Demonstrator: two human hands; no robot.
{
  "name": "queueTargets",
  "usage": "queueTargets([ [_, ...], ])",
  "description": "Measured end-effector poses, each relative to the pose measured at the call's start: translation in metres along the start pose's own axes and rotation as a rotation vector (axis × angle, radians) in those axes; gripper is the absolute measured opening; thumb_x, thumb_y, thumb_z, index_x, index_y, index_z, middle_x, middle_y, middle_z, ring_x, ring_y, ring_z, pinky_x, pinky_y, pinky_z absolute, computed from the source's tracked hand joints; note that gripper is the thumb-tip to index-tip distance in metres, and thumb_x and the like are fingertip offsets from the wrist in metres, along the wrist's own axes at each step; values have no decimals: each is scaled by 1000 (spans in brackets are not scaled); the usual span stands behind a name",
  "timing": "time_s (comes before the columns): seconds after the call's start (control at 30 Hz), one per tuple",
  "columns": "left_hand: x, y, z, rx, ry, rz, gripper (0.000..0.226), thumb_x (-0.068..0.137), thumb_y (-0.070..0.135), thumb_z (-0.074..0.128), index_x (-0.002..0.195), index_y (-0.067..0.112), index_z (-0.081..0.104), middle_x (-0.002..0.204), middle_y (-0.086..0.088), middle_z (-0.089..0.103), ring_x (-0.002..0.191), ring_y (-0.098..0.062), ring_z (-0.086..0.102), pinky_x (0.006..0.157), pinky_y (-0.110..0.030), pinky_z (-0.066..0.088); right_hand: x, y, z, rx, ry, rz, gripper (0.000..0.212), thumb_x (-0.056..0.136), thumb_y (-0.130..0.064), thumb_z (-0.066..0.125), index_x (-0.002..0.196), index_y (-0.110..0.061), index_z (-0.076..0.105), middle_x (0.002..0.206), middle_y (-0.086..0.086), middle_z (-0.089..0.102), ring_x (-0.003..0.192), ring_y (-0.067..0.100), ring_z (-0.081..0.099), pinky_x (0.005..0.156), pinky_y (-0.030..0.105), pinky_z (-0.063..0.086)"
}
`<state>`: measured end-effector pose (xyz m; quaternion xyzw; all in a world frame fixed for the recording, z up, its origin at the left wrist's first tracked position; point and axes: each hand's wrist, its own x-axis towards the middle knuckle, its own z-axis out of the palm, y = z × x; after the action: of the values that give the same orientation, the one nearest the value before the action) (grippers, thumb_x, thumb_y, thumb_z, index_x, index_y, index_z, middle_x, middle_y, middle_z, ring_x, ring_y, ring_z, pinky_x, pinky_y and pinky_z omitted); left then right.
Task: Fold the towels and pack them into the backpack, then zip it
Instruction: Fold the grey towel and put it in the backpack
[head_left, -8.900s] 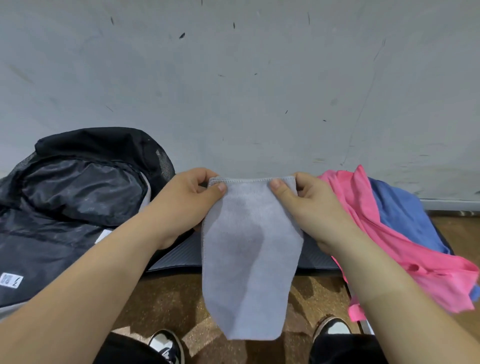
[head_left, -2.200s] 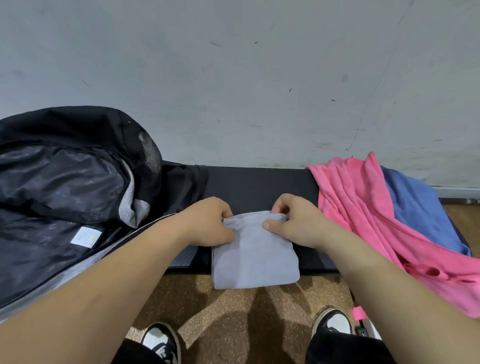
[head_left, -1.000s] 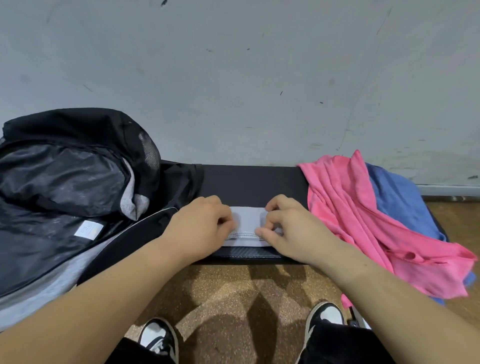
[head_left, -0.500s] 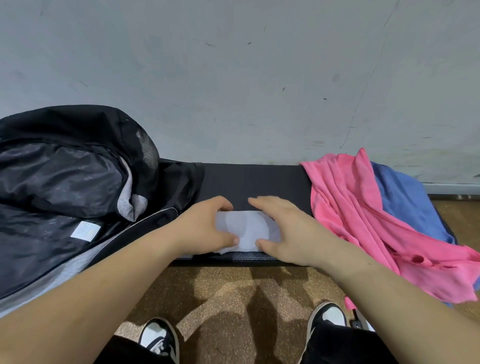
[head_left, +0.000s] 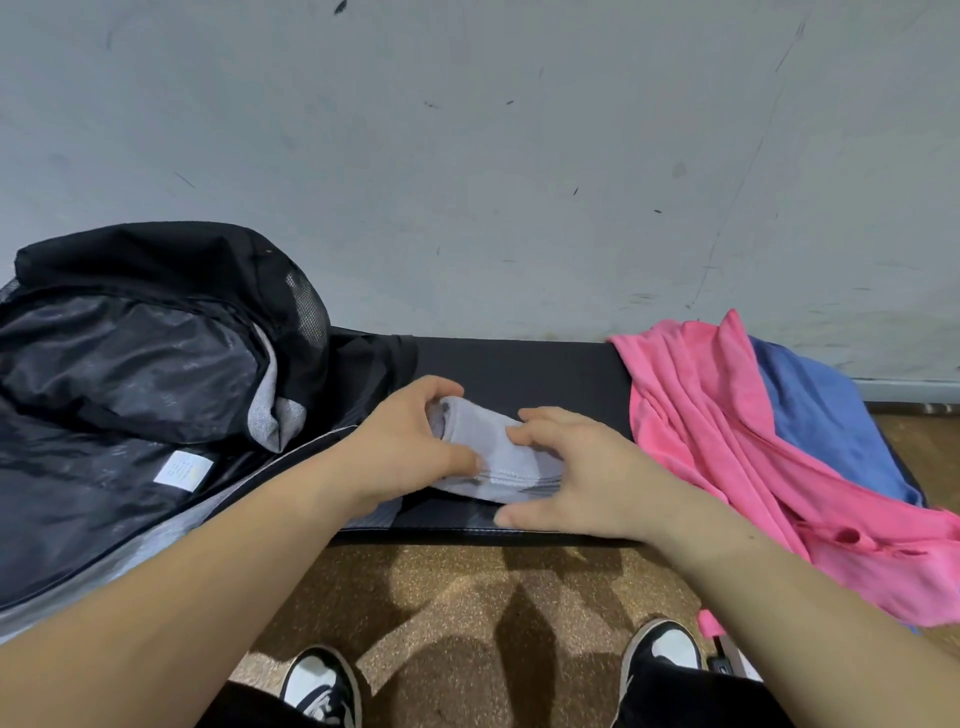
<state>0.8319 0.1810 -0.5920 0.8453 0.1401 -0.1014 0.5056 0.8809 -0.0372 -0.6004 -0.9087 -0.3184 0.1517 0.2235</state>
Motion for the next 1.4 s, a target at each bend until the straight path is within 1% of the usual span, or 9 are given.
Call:
queueTargets([
  [0.1, -8, 10, -8, -108, 15, 99, 74, 71, 5, 89, 133, 31, 58, 115, 5, 69, 106, -10, 69, 91, -26, 59, -3, 1, -11, 376, 128, 30, 52, 72, -52, 88, 112, -27, 68, 131, -13, 64, 131, -3, 54, 115, 31, 42],
  [0.23, -23, 23, -1, -176, 21, 282, 76, 71, -9, 85, 133, 28, 60, 111, 2, 73, 96, -12, 75, 85, -25, 61, -2, 9, -15, 605, 12, -28, 79, 74, -16, 93, 143, -24, 55, 132, -8, 69, 126, 5, 63, 112, 35, 48],
  [0.33, -26, 23, 8, -160, 34, 346, 80, 71, -4, 89, 136, 31, 58, 116, 6, 70, 103, -9, 73, 92, -21, 58, 0, 9, -11, 610, 58, -65, 55, 77, -4, 89, 124, -20, 65, 112, -6, 74, 108, 10, 70, 96, 35, 56],
  [0.47, -22, 14, 5, -52, 65, 294, 64, 70, 30, 94, 125, 39, 63, 117, 15, 71, 106, -2, 71, 95, -29, 60, 0, 8, -8, 636, 204, -35, 48, 76, -1, 89, 114, -17, 65, 104, -4, 73, 97, 2, 67, 87, 23, 54],
  [0.7, -19, 13, 16, -55, 104, 300, 22, 99, 21, 68, 117, 33, 73, 104, 14, 78, 96, -1, 74, 89, -21, 58, 0, -4, -3, 797, 281, -43, 59, 86, -14, 85, 138, -25, 59, 132, -6, 71, 124, 14, 66, 106, 44, 52],
  [0.83, -23, 15, 18, -66, 36, 332, 25, 106, 19, 59, 122, 34, 71, 111, 18, 76, 105, 3, 69, 91, -17, 54, -1, -11, -3, 889, 299, -19, 52, 80, -18, 87, 127, -27, 66, 123, -3, 75, 118, 16, 70, 101, 39, 57],
  [1.03, -25, 15, 12, -142, -121, 259, 50, 87, 31, 70, 130, 55, 61, 128, 9, 67, 121, -7, 65, 110, -40, 51, 1, -10, -11, 1127, 256, 84, 55, 76, -6, 89, 124, -12, 64, 117, 14, 76, 114, 35, 72, 100, 57, 56],
  [1.17, -37, 21, 8, -199, -146, 271, 53, 94, 20, 77, 139, 39, 57, 130, 15, 71, 120, -3, 68, 104, -35, 56, -2, -30, -7, 1185, 282, 200, 57, 72, -8, 90, 119, -9, 59, 114, 20, 74, 109, 38, 73, 98, 62, 56],
  [1.4, -74, 29, -34, -209, -172, 248, 59, 102, 14, 64, 148, 46, 48, 127, 14, 73, 118, -8, 70, 102, -36, 57, -11, -90, -15, 1238, 339, 204, 46, 83, -23, 86, 123, -15, 65, 114, 7, 78, 106, 27, 76, 91, 48, 62],
])
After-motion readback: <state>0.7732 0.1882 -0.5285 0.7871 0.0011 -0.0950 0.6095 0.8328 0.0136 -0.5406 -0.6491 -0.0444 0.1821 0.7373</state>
